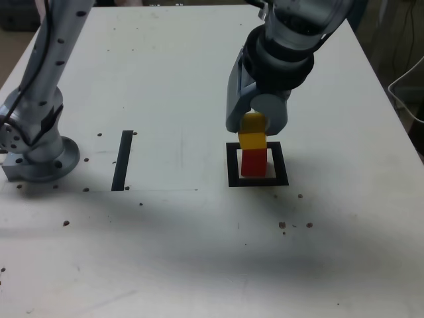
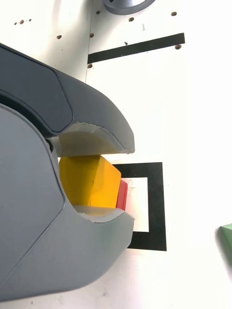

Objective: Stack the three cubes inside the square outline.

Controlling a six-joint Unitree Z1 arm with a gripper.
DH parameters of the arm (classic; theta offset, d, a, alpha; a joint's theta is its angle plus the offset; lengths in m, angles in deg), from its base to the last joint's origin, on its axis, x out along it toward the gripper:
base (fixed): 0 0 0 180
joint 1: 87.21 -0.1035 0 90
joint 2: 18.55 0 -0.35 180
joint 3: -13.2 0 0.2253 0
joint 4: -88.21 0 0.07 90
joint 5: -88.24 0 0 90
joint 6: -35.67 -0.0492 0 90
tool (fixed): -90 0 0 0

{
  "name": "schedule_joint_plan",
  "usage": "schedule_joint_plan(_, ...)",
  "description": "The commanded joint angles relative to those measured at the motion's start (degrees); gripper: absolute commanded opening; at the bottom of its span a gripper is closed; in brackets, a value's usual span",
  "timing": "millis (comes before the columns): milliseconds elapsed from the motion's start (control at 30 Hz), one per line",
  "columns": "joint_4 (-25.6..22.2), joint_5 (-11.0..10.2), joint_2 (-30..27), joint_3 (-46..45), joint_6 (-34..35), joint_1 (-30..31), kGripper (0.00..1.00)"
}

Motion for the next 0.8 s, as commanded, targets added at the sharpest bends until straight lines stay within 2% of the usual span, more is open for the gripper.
schedule_joint_plan(0,-1.9,0.1,0.4,0.1,-0.6,0.0,0.15)
schedule_joint_plan(567,-1.9,1.2,2.1,0.4,-3.5,0.1,0.16)
schedule_joint_plan(667,-1.9,1.2,2.1,0.6,-3.5,0.1,0.20)
schedule_joint_plan(767,-1.9,1.2,2.1,0.7,-3.5,0.1,0.29)
